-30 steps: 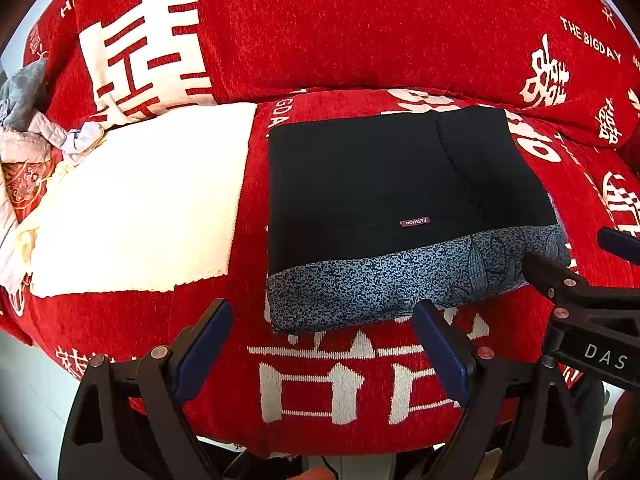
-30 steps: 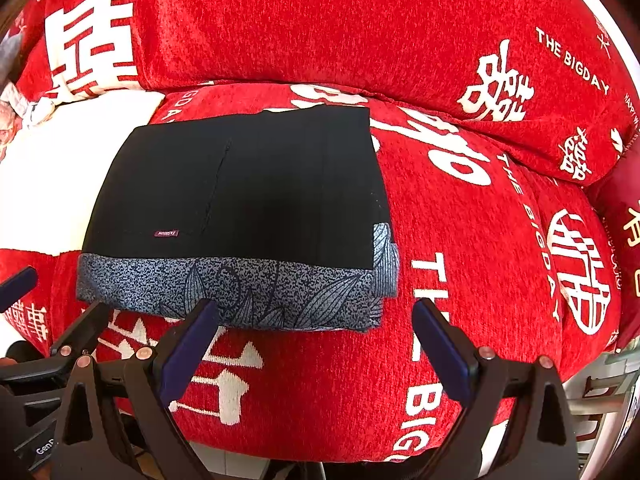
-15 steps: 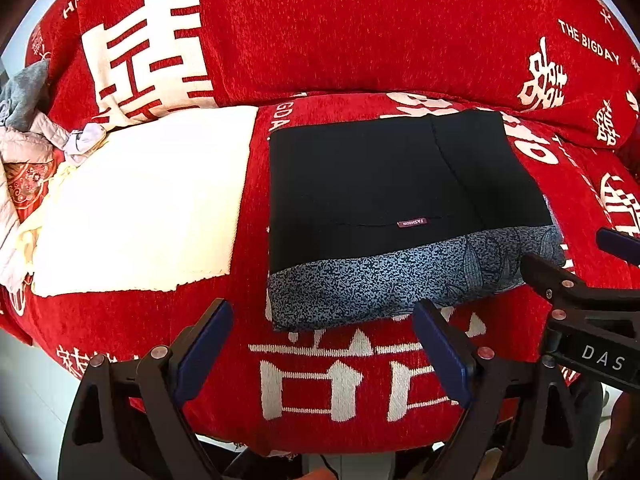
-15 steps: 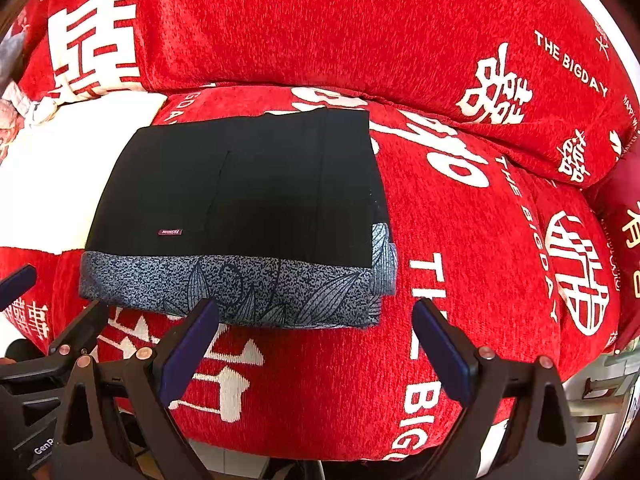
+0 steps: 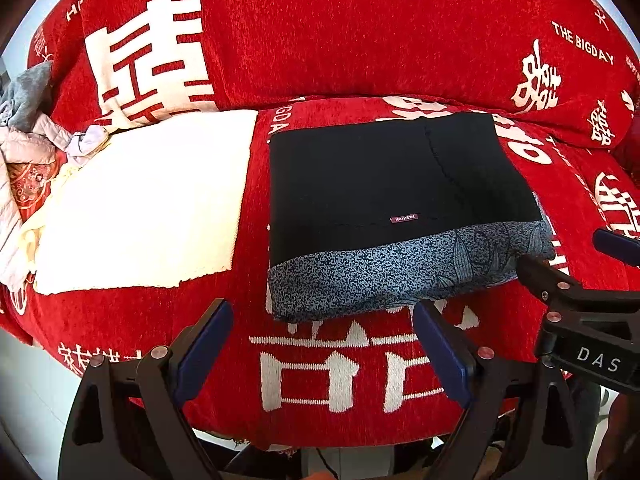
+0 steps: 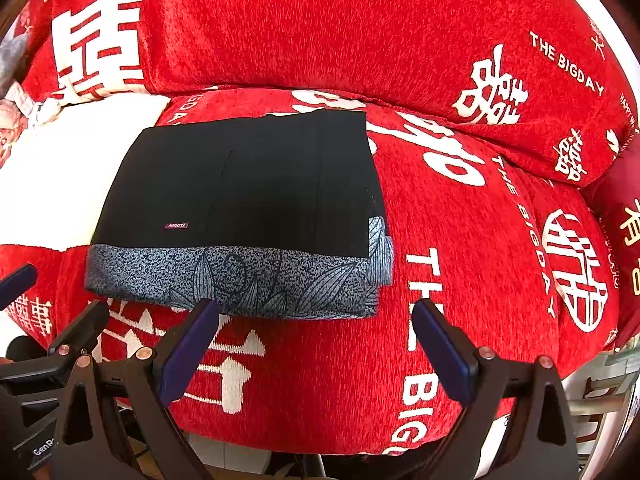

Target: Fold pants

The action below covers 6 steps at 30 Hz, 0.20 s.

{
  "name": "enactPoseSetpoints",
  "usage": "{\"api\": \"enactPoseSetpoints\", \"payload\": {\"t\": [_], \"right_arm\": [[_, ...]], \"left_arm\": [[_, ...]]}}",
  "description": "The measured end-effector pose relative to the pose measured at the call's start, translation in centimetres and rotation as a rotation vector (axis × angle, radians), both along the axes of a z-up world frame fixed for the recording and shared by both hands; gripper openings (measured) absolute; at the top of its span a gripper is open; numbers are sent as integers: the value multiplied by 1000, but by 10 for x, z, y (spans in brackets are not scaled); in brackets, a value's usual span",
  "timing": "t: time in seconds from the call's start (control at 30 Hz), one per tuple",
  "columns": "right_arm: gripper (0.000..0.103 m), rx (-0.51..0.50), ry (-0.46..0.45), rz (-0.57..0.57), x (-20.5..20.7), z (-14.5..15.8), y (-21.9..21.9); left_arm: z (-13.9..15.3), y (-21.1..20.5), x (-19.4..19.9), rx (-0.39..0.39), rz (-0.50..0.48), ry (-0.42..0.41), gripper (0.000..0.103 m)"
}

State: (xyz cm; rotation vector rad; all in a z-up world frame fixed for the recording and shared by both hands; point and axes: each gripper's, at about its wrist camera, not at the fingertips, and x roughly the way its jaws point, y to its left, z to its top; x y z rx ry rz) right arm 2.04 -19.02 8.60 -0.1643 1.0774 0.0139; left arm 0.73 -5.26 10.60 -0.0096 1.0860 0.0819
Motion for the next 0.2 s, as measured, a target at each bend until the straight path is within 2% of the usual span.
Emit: {"api": "enactPoseSetpoints", "payload": {"t": [0.2], "right_arm": [[98, -5, -8, -5, -9, -2, -1]], "left_arm": [[-1, 2, -9, -5, 9, -7, 92]]}}
